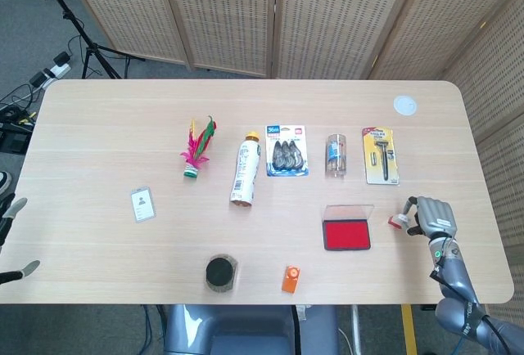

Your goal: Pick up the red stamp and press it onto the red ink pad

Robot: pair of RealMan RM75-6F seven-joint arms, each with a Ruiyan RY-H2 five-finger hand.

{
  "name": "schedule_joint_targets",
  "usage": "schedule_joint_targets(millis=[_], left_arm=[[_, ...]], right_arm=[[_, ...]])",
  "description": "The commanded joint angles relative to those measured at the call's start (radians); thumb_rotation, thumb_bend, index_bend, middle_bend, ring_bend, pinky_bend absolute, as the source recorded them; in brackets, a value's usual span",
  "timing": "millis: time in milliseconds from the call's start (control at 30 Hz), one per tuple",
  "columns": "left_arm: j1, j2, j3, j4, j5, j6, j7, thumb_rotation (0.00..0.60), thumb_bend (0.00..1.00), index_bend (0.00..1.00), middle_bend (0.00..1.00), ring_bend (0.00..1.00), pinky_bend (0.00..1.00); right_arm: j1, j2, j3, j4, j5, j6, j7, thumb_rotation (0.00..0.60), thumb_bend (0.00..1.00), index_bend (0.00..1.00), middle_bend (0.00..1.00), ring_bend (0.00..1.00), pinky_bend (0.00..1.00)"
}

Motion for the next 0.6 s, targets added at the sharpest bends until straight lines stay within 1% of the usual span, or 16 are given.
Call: schedule_joint_targets(millis=[33,333,600], left_arm=[[0.000,0.001,0.000,0.000,0.000,0.001,-0.002,0.600,0.01,0.00,0.00,0.00,0.00],[0.001,0.003,0.000,0.001,0.002,0.003,-0.006,0.600,0.01,0.00,0.00,0.00,0.00],[0.000,0.002,-0.001,0.002,0.001,0.002,-0.004,0.600,0.01,0.00,0.00,0.00,0.00]], right_arm=[[0.003,-0.001,-0.002,0.000,0.004,-0.002,-0.005,0.600,0.35,0.47,0.95,1.00,1.00],[0.010,-0.001,-0.004,-0.011,0.012,0.000,-0.013,0.600,0.36,0.50,0.95,1.00,1.00],[0.009,0.002,-0.005,-0.017,0.001,0.008,-0.003,0.600,0.40,0.53,0.95,1.00,1.00]])
